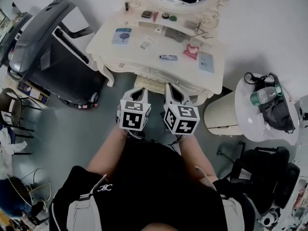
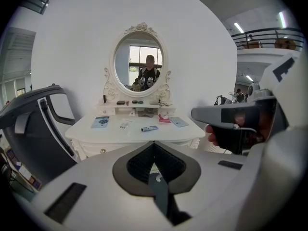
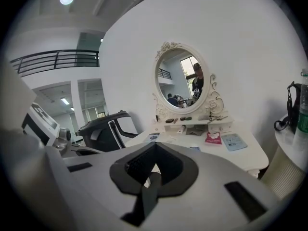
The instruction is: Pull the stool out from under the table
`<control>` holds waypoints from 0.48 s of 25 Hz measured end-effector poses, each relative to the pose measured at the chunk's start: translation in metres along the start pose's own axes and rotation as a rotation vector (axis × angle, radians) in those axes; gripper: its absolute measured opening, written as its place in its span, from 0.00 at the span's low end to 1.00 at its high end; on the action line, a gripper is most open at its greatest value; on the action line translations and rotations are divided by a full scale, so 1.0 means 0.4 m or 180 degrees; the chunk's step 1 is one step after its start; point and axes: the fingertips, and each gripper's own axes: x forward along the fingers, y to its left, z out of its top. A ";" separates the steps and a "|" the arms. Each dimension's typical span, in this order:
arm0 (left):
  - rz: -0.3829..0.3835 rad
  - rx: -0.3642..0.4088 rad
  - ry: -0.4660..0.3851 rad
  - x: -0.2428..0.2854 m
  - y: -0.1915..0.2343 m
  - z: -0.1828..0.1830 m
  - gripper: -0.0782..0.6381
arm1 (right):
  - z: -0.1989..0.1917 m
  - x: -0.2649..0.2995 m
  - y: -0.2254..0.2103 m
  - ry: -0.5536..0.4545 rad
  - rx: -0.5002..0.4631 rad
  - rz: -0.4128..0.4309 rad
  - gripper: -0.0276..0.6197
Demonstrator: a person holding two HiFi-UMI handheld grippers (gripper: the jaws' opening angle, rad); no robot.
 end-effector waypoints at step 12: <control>-0.0222 0.0063 -0.0086 0.156 0.130 0.162 0.11 | 0.124 0.193 -0.022 -0.0099 -0.0090 -0.0228 0.05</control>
